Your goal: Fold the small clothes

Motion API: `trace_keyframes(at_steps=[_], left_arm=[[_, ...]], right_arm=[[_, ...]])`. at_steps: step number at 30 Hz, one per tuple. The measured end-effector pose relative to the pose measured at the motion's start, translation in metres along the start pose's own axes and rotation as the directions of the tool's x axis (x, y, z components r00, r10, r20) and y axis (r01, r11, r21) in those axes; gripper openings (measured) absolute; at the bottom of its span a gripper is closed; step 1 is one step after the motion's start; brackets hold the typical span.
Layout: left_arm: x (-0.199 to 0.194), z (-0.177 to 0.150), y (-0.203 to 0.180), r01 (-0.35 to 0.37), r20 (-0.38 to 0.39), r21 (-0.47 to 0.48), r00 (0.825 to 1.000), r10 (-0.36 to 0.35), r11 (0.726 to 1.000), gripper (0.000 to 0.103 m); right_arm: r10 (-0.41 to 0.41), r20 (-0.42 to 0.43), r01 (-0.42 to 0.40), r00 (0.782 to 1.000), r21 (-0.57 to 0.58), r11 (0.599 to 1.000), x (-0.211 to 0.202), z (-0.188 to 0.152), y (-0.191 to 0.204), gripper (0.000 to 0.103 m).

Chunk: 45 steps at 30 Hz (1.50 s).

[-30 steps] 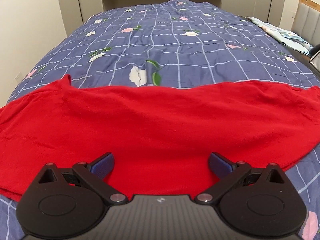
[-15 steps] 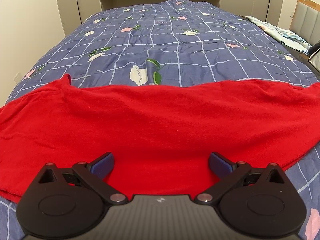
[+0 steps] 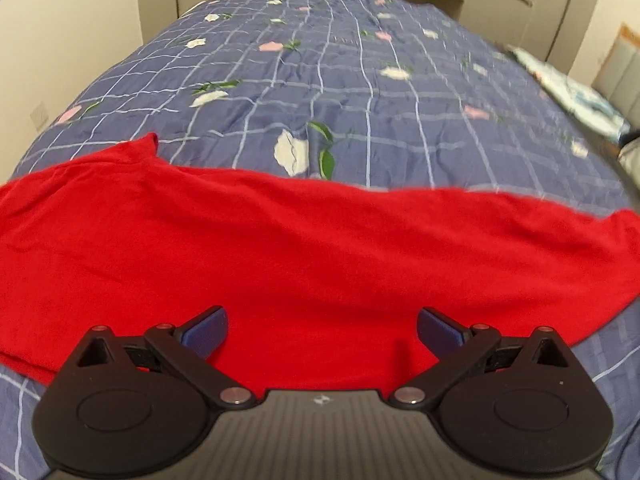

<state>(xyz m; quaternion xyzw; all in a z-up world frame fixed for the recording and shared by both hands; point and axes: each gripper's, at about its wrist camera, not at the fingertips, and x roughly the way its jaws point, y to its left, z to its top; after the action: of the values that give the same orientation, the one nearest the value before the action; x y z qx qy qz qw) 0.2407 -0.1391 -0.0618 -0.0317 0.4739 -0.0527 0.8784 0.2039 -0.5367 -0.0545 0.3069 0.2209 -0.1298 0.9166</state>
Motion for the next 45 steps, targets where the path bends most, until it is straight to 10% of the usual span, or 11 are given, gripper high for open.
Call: trace_keyframes(at_steps=[14,29,33,35,45], left_arm=[[-0.062,0.000,0.094,0.120,0.160,-0.227,0.984,-0.085,0.966,0.102],[-0.067,-0.027,0.155,0.128,0.169,-0.346,0.983,-0.073,0.930,0.102],[-0.067,-0.028,0.150,0.141,0.172,-0.332,0.981,-0.087,0.933,0.102],[-0.067,-0.028,0.145,0.151,0.176,-0.320,0.980,-0.098,0.935,0.102],[-0.052,-0.023,0.088,0.179,0.131,-0.169,0.979,-0.158,0.969,0.102]], right_arm=[[0.251,-0.006,-0.222,0.968,-0.492,0.842,-0.052,-0.033,0.212,0.014],[0.091,-0.308,-0.306,0.947,-0.778,0.548,-0.028,-0.239,0.302,0.023],[0.147,-0.362,-0.379,0.920,-0.736,0.560,-0.036,-0.239,0.296,0.049],[0.187,-0.361,-0.400,0.914,-0.716,0.572,-0.049,-0.233,0.288,0.079],[0.083,-0.154,-0.165,0.985,-0.656,0.736,-0.081,-0.186,0.217,0.102]])
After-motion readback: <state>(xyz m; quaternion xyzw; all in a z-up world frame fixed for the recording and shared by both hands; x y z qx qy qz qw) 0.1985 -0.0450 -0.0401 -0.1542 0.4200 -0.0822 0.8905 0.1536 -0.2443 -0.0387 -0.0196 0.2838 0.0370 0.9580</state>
